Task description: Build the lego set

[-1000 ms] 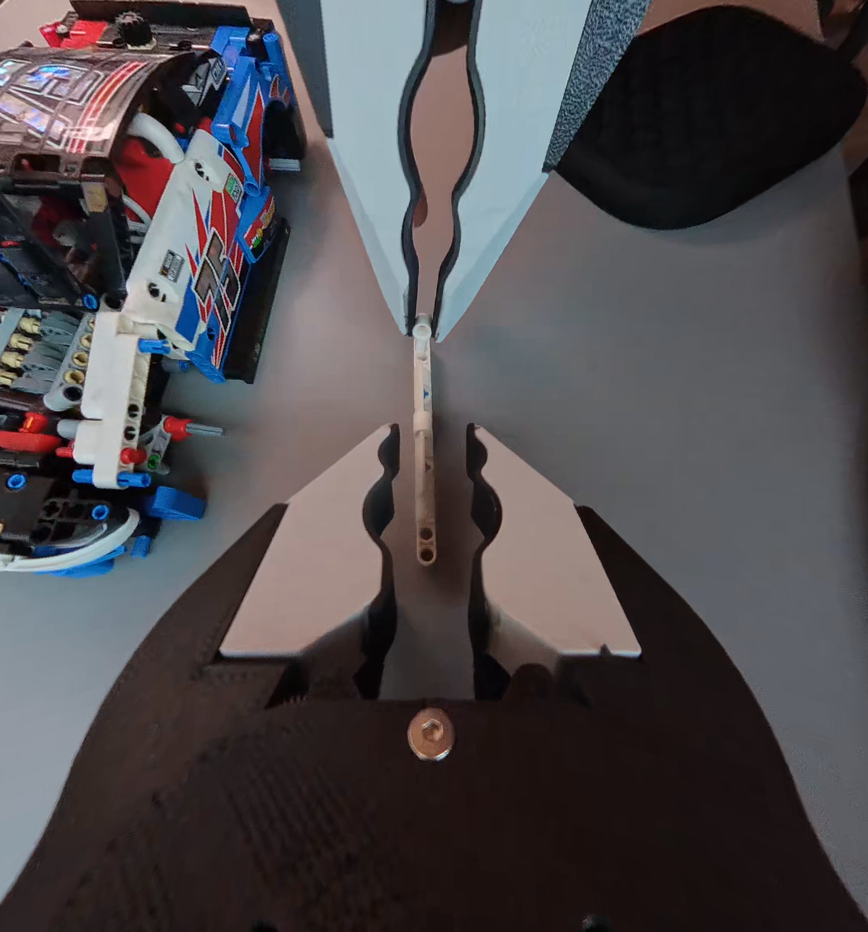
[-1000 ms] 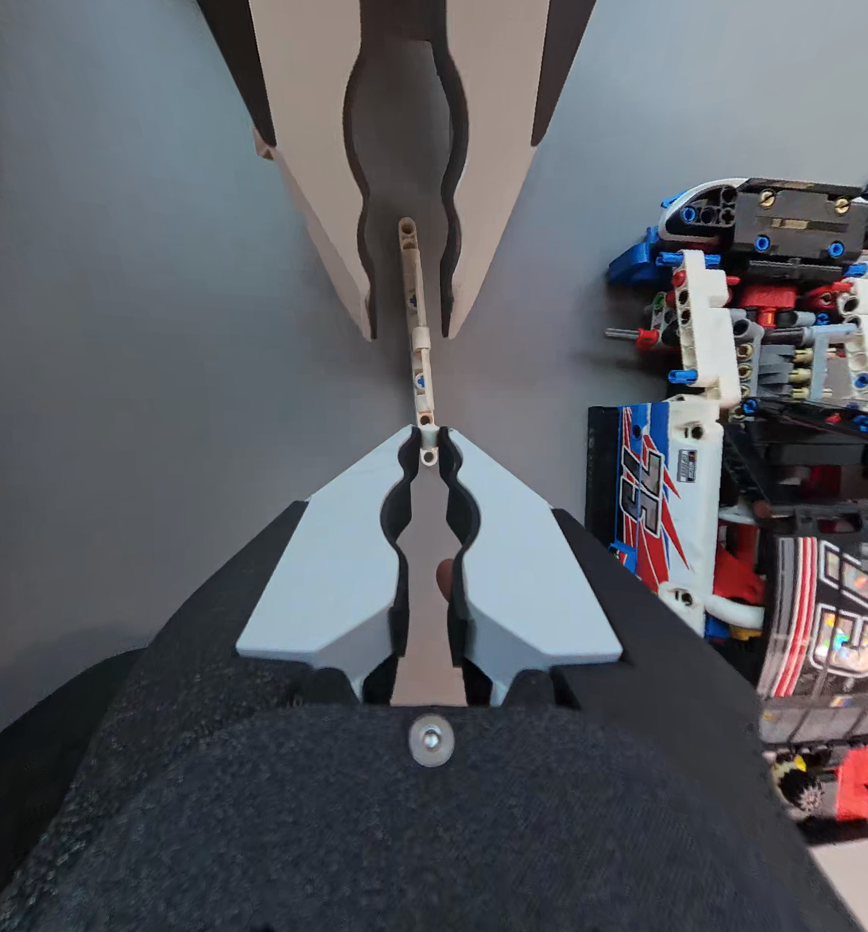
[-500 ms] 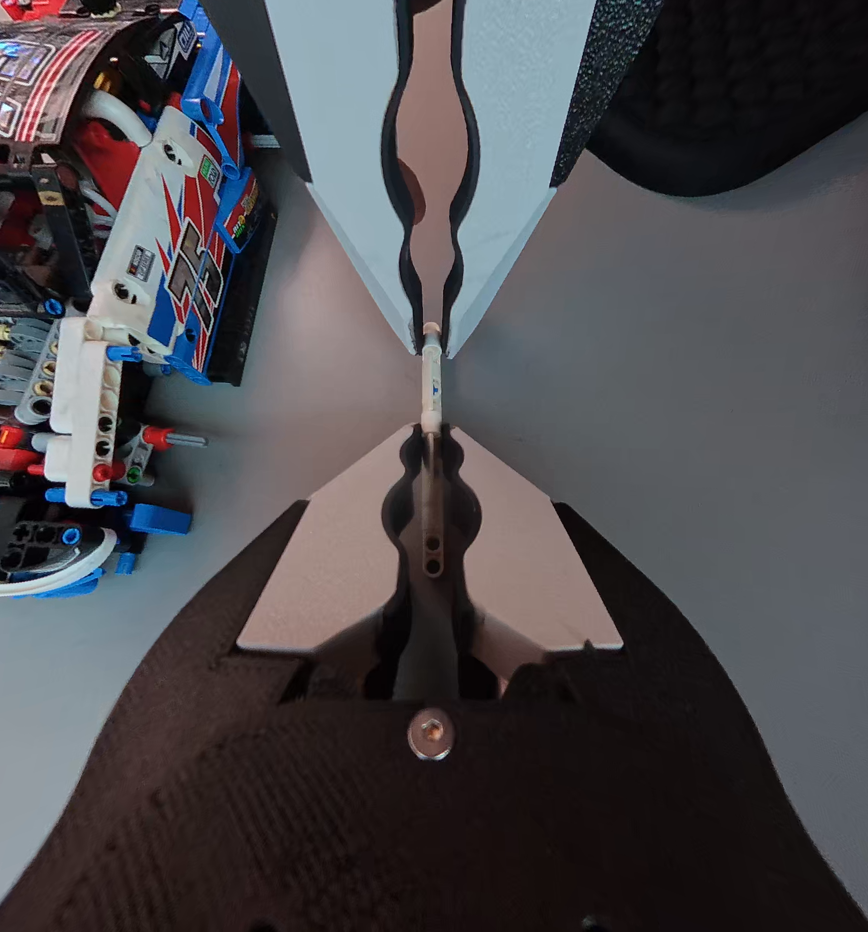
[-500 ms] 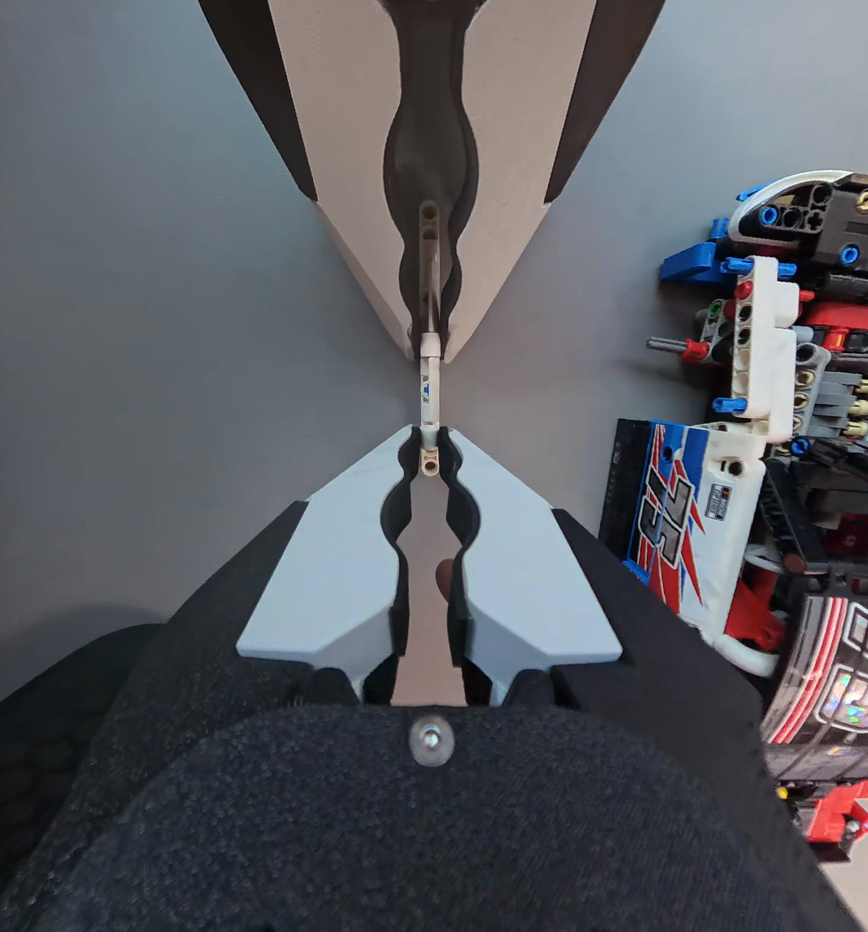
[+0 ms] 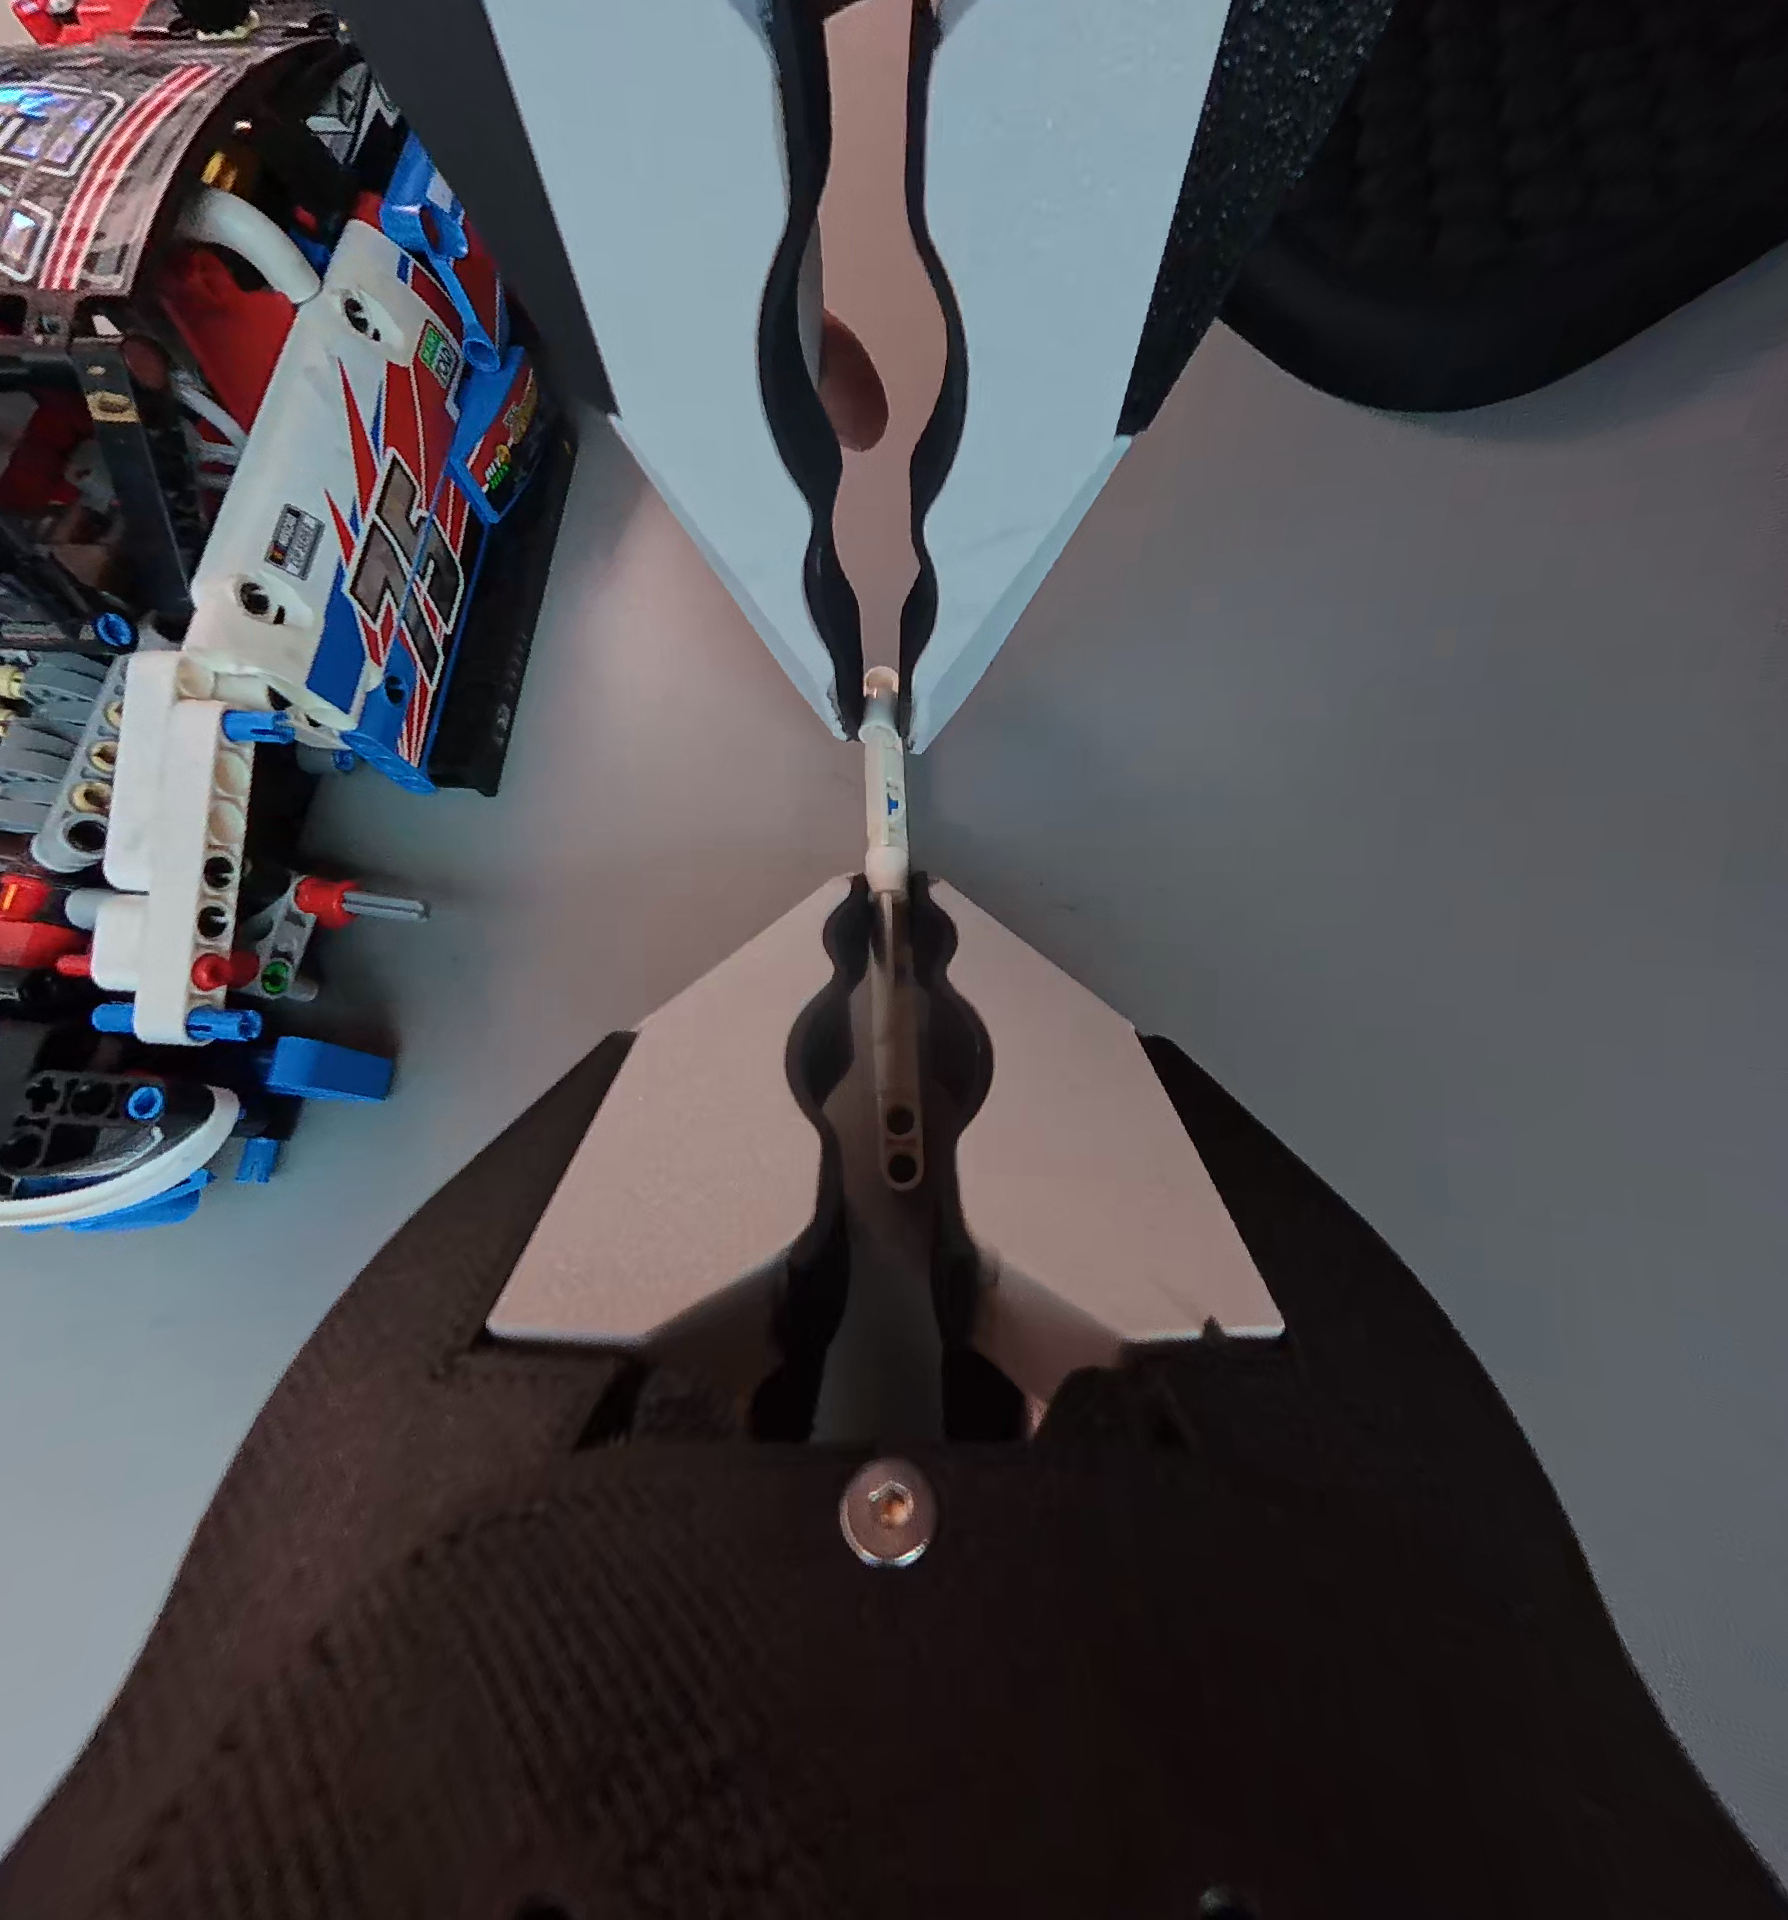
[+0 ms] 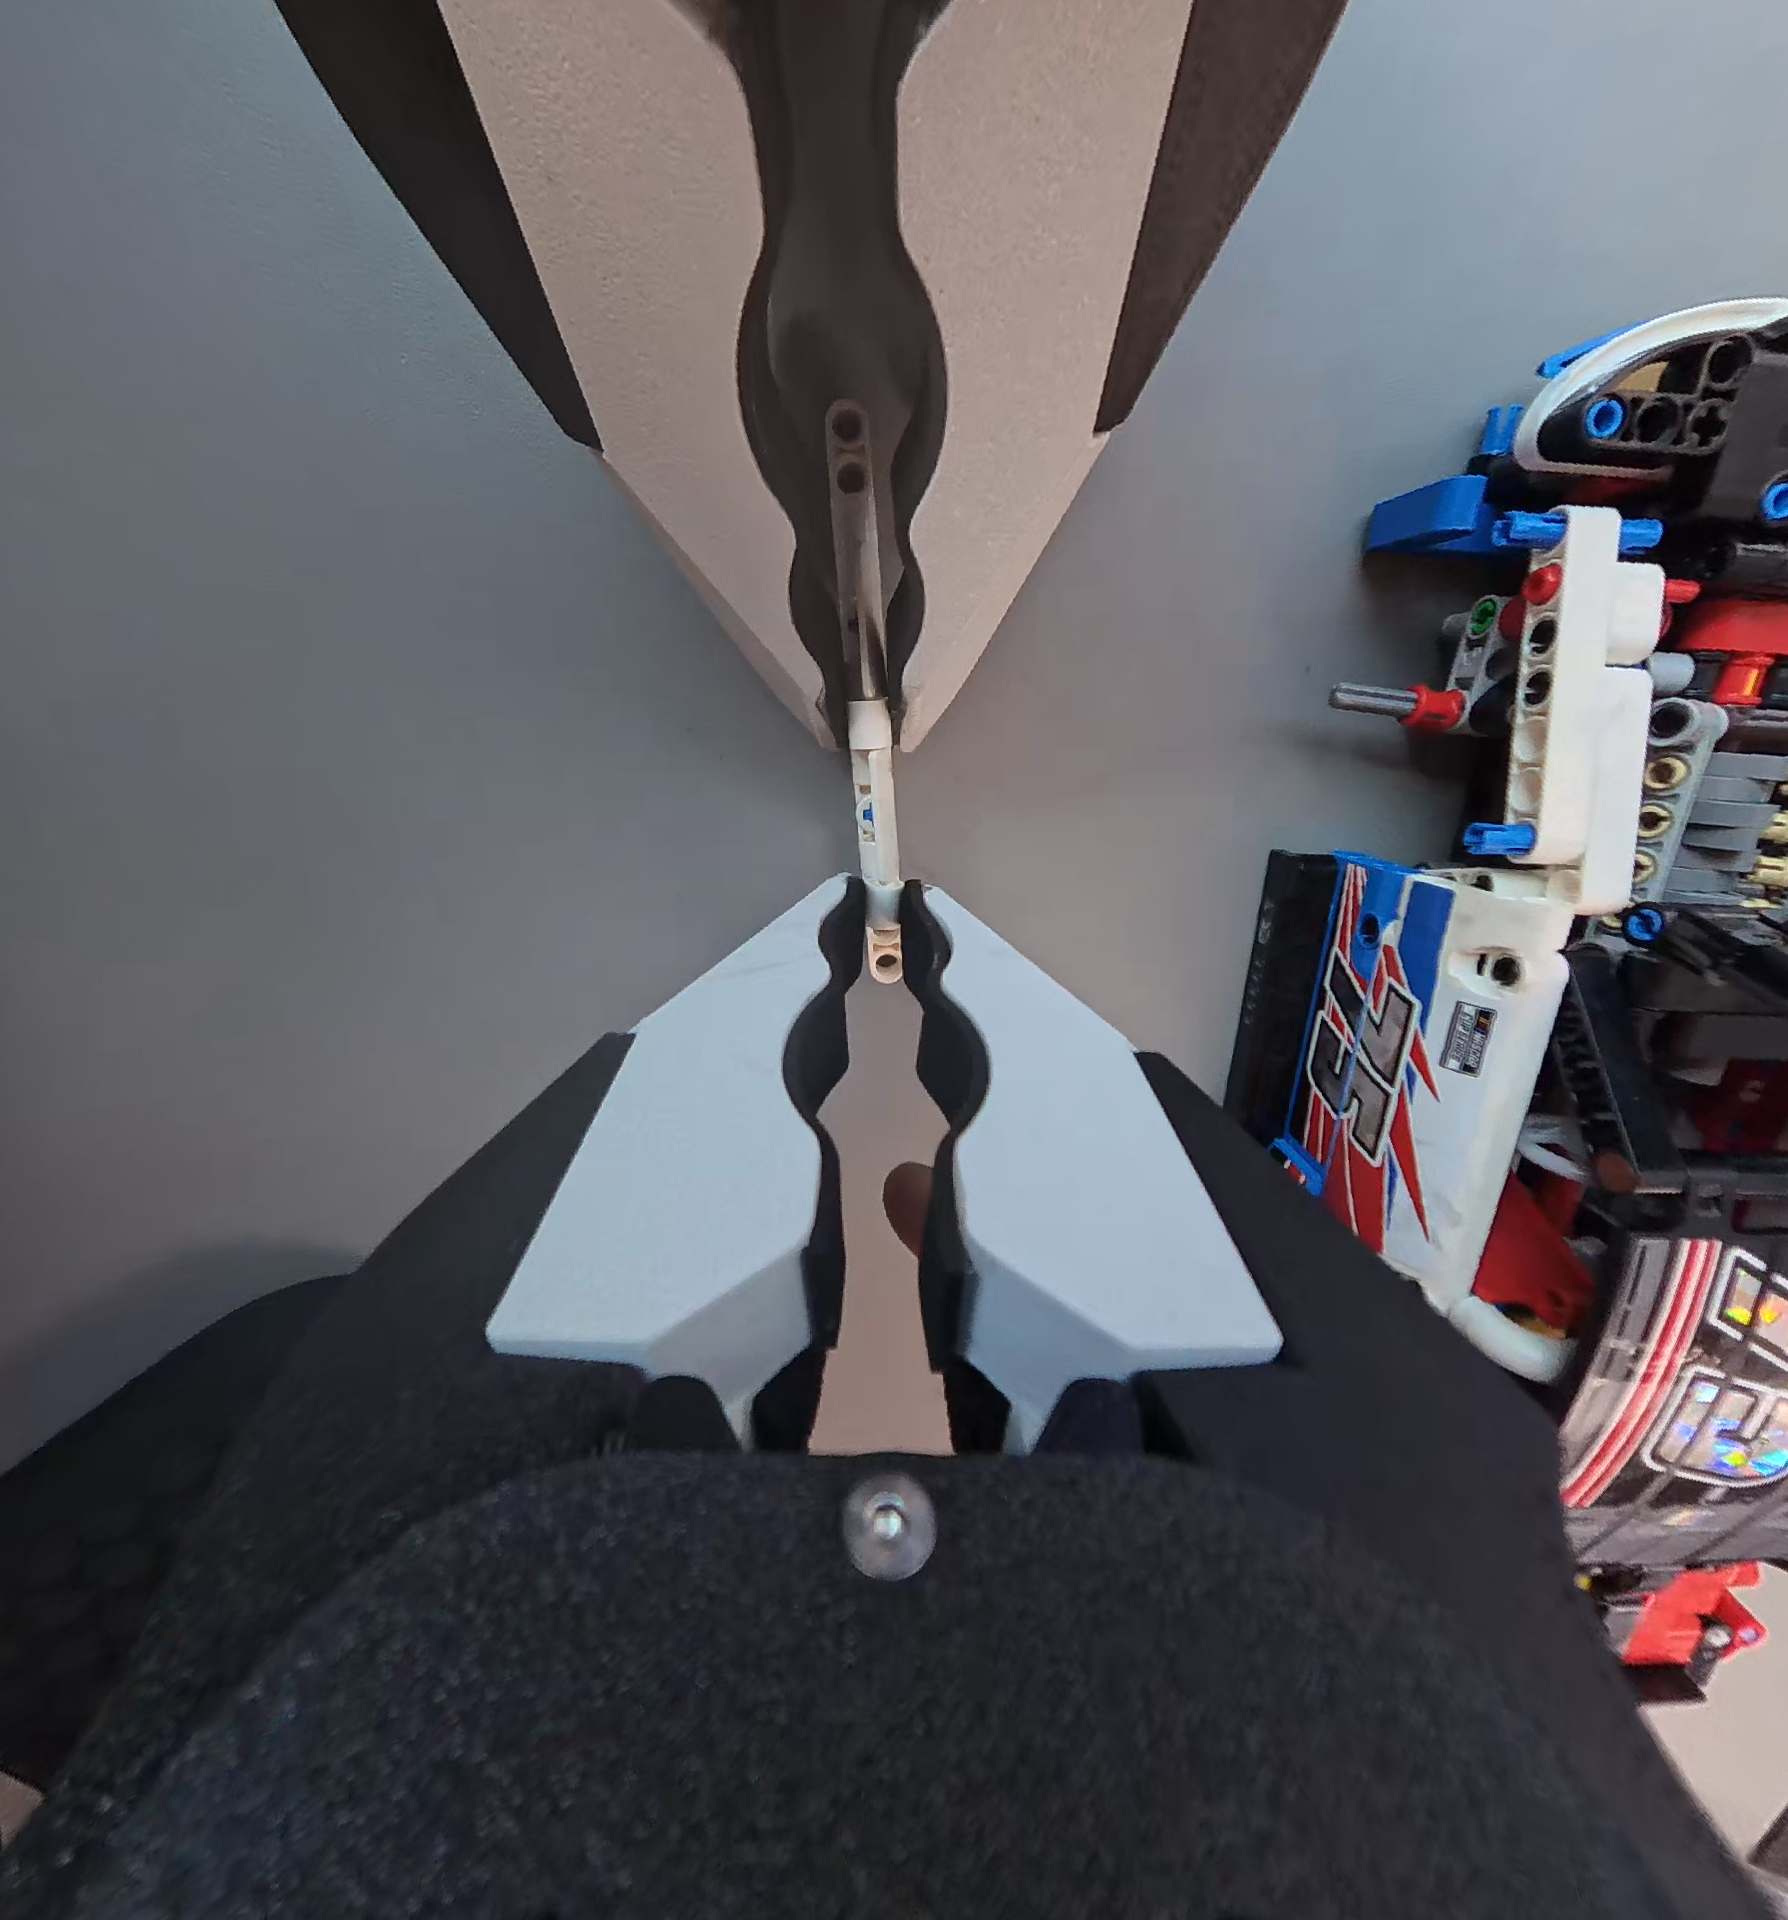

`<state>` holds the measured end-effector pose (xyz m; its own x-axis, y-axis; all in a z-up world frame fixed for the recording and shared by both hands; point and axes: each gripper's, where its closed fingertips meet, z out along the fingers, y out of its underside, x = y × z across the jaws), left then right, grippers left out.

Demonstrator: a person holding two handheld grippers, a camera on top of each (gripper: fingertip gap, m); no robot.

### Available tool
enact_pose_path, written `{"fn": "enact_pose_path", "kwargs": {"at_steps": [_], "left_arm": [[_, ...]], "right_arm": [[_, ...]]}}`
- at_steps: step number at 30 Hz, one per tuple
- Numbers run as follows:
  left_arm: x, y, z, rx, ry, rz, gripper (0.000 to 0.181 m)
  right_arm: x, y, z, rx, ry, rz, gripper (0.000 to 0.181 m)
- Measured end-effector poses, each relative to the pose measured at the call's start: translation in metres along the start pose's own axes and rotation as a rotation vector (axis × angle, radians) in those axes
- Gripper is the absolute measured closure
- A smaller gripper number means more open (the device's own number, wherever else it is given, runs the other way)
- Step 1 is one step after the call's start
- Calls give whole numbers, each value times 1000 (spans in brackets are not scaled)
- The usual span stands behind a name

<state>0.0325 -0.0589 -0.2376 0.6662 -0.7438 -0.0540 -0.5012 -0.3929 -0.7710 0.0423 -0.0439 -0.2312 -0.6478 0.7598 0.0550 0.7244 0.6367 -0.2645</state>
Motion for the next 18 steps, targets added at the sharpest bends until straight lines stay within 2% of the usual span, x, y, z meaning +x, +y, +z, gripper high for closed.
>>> {"fn": "enact_pose_path", "kwargs": {"at_steps": [1,8,18], "left_arm": [[0,0,0,0,2,1,176],[0,0,0,0,-6,45,175],[0,0,0,-1,4,69,176]], "right_arm": [[0,0,0,11,-3,6,176],[0,0,1,45,-19,-11,176],[-4,0,2,-40,-75,-78,176]]}}
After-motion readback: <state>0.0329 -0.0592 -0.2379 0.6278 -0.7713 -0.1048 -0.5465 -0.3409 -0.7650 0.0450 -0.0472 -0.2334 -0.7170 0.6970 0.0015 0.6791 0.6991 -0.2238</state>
